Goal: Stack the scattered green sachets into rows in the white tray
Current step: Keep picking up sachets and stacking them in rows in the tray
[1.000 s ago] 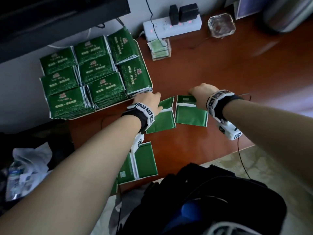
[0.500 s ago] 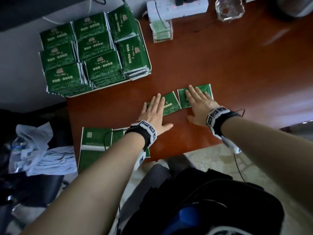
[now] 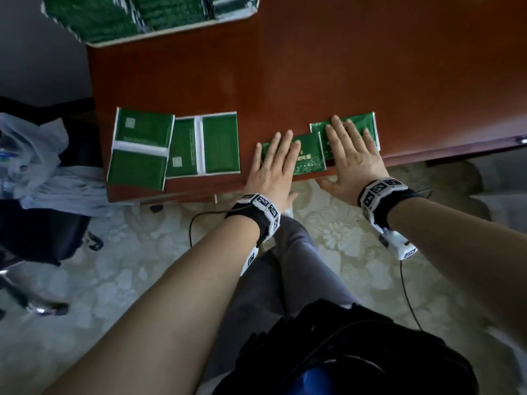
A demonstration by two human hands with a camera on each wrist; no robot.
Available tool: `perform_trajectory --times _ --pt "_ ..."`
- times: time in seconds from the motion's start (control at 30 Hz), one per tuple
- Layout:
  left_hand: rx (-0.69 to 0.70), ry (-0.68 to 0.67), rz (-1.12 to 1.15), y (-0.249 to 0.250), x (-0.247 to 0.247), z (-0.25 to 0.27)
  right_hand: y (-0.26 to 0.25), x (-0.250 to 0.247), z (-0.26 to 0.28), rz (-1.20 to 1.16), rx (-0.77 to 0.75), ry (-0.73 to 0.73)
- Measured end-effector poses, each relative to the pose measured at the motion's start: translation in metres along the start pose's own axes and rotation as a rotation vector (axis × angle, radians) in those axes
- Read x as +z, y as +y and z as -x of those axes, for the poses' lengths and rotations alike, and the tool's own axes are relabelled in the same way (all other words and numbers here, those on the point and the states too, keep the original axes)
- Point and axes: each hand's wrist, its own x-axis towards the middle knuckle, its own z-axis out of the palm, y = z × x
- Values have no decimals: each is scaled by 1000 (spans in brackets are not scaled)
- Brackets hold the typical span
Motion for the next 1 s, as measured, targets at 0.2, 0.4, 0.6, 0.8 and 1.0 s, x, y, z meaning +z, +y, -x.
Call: perform_trajectory --times 0.2,0.4,0.6,0.8,1.0 --pt "-11 58 56 10 6 18 0 1 23 19 -39 -6" --pt "-99 104 124 21 -4 18 1 11 22 22 -61 146" --pt "-140 59 146 19 -15 13 14 -13 14 31 -121 105" --pt "-239 72 10 2 -87 38 6 -80 17 51 -187 -112" --pt "-323 222 -89 -58 -195 49 -38 -219 -15 54 -219 5"
